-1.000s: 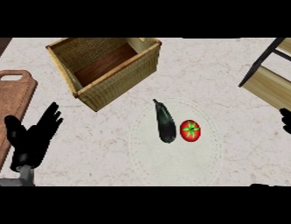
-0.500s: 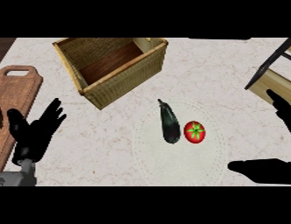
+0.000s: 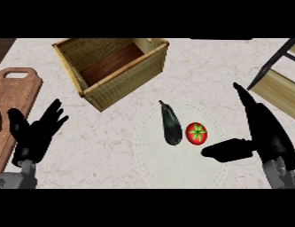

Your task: Pick the tomato from the placemat and place it in the tiered shelf

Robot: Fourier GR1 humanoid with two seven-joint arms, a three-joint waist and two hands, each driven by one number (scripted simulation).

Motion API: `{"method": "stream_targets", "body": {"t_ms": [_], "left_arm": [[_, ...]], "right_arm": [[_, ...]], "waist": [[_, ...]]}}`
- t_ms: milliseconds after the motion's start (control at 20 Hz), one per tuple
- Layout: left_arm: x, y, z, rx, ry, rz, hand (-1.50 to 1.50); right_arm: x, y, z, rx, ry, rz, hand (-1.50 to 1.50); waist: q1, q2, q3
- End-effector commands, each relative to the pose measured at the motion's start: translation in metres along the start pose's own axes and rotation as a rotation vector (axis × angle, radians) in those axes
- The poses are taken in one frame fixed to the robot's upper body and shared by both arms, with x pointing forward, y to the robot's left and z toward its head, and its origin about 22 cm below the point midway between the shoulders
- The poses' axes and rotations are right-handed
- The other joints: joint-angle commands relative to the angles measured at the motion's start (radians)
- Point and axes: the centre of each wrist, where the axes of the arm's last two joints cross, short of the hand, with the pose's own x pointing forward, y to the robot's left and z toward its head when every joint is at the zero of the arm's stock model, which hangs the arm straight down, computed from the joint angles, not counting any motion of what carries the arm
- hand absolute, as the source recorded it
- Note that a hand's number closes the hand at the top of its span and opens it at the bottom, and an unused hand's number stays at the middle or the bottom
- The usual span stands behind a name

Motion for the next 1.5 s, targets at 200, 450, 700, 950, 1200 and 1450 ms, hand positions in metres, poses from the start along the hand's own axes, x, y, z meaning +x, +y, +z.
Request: {"method": "stream_targets", "body": {"t_ms": [200,450,700,950,1200,1450], "left_arm": [[-0.021,-0.006,0.004,0.025,0.084,0.009,0.0],[-0.008,-0.002,-0.013,0.04,0.066,0.014,0.0],[-0.03,0.006,0.013,0.006,0.074,-0.001,0.0],[-0.029,-0.001,0.001,0.029,0.055,-0.004,0.0],[-0.03,-0.009,-0.005,0.015,0.07,0.019,0.0],[-0.022,-0.002,-0.006,0.032,0.071,0.003,0.0]], "right_arm": [[0.013,0.043,-0.008,0.021,0.22,0.067,-1.5],[0.02,0.051,-0.013,-0.015,0.235,0.13,-1.5],[0.013,0.073,-0.028,-0.021,0.255,0.13,-1.5],[0.009,0.086,-0.031,-0.027,0.272,0.123,-1.5],[-0.009,0.09,-0.037,-0.043,0.296,0.185,-1.5],[-0.005,0.115,-0.035,-0.072,0.3,0.209,-1.5]], "waist": [[-0.015,0.003,-0.007],[-0.031,0.005,-0.007],[-0.011,0.004,-0.006],[-0.024,0.005,-0.006],[-0.033,0.005,-0.006],[-0.029,0.004,-0.006]]}}
